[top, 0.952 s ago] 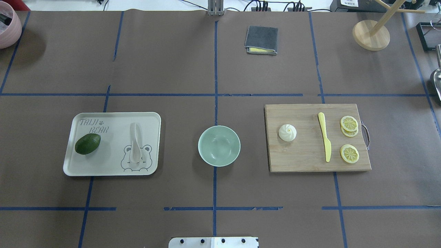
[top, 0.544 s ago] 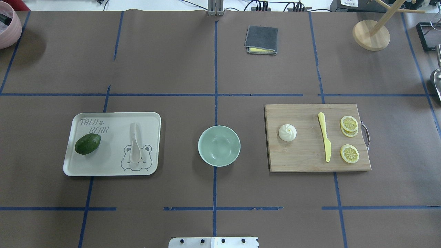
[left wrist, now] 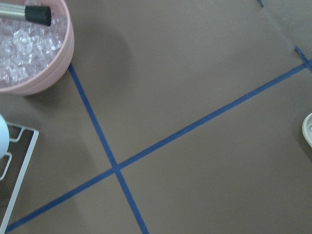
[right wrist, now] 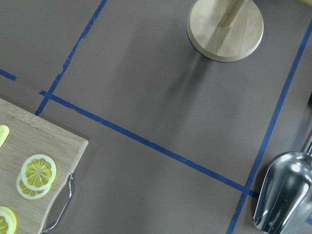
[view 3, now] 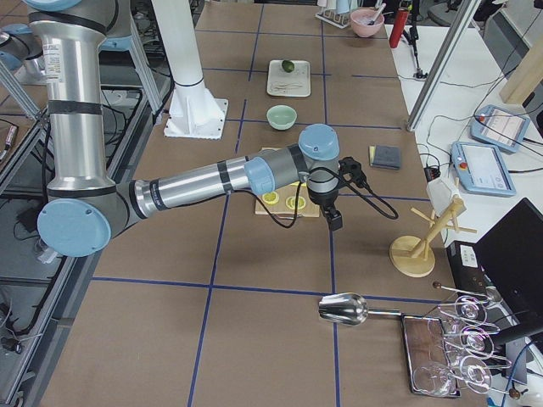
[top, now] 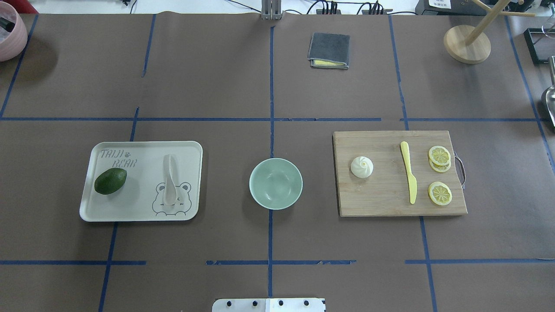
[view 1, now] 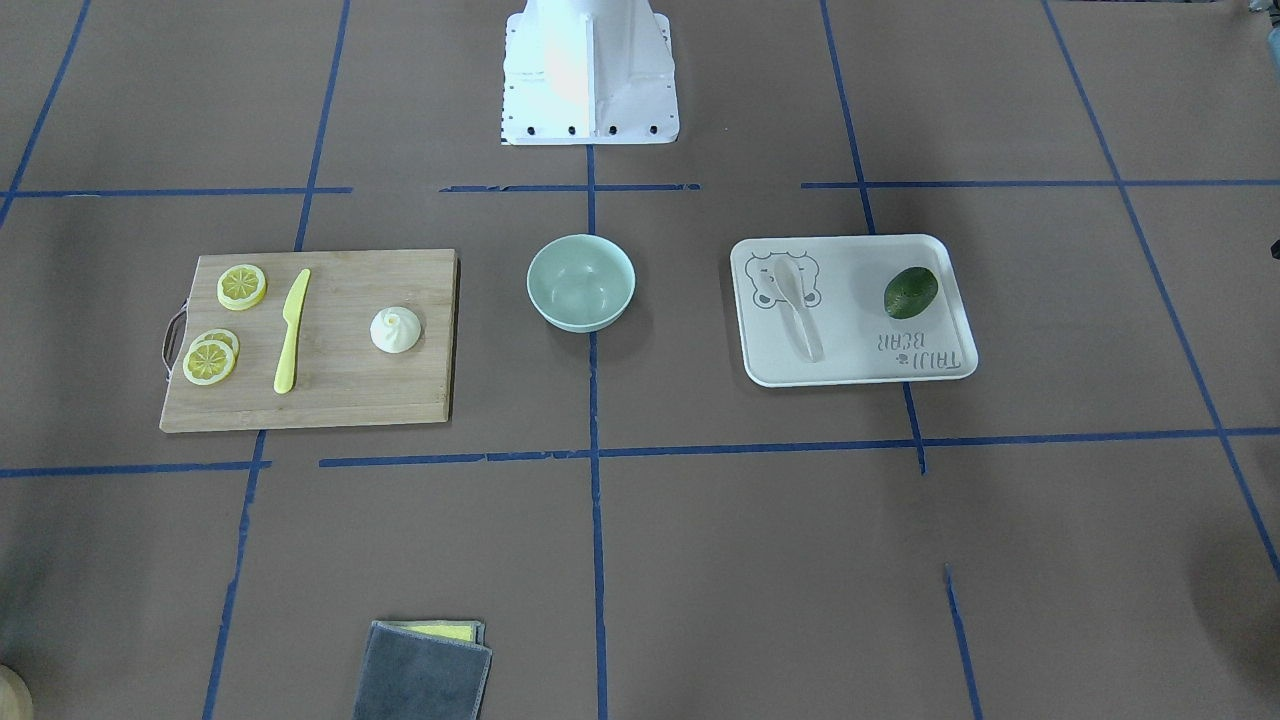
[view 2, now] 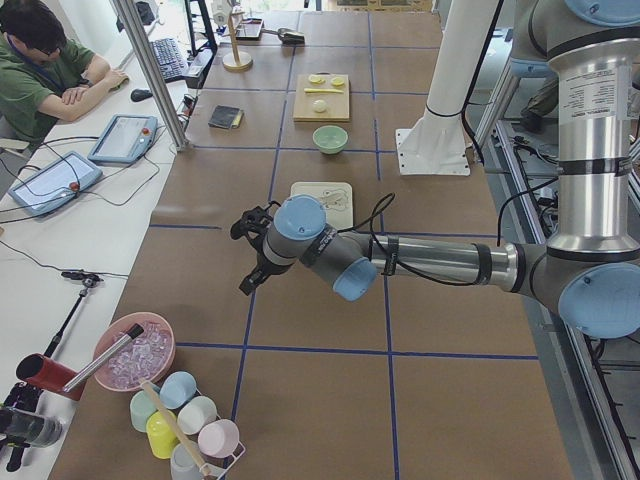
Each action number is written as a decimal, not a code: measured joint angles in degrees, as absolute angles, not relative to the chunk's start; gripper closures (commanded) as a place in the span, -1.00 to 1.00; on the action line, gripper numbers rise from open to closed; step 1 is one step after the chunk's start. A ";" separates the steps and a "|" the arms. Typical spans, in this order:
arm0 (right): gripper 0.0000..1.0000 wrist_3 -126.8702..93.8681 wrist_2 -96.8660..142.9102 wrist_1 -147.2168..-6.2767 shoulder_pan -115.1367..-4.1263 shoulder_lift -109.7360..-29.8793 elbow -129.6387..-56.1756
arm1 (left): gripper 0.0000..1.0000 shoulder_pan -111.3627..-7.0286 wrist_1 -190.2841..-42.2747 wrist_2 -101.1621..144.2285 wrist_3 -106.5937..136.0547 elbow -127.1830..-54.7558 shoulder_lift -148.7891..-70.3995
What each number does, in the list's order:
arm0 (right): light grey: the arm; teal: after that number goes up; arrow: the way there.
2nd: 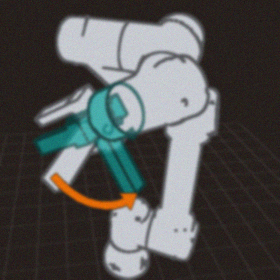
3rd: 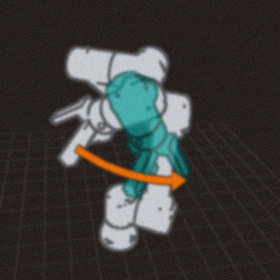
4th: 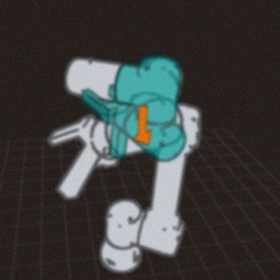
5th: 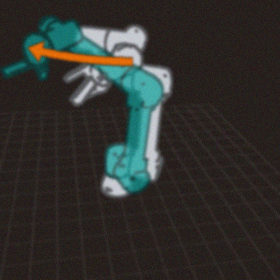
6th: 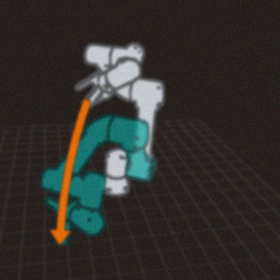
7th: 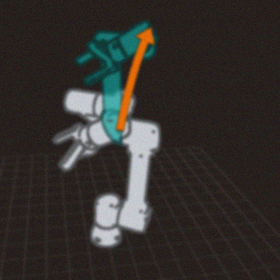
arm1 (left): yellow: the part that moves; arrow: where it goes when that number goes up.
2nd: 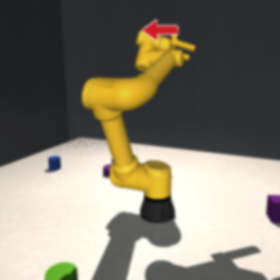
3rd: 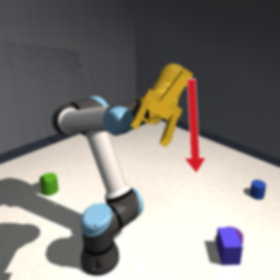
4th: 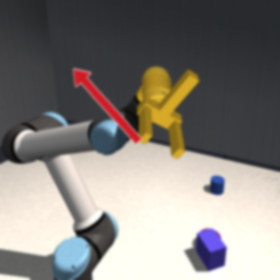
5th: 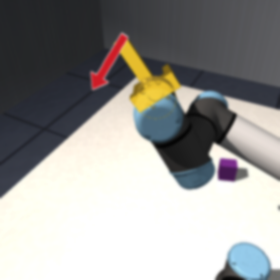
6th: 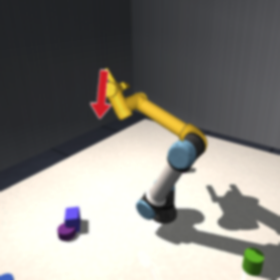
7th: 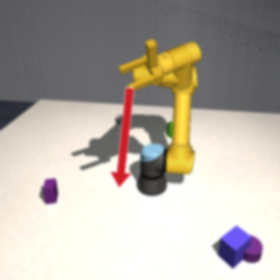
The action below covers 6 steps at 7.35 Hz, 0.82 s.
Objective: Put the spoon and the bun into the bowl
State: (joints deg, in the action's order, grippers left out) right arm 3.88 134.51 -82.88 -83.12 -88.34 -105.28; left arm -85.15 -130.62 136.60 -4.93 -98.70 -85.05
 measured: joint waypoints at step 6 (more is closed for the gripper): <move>-1.00 -1.96 135.64 -81.39 -82.18 -86.28 -103.37 | -1.00 -65.83 -139.67 122.53 36.98 -106.41 -90.54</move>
State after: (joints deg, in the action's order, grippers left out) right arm -1.96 135.64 -81.39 -82.18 -86.28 -103.37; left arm -65.83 -139.67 122.53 36.98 -106.41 -90.54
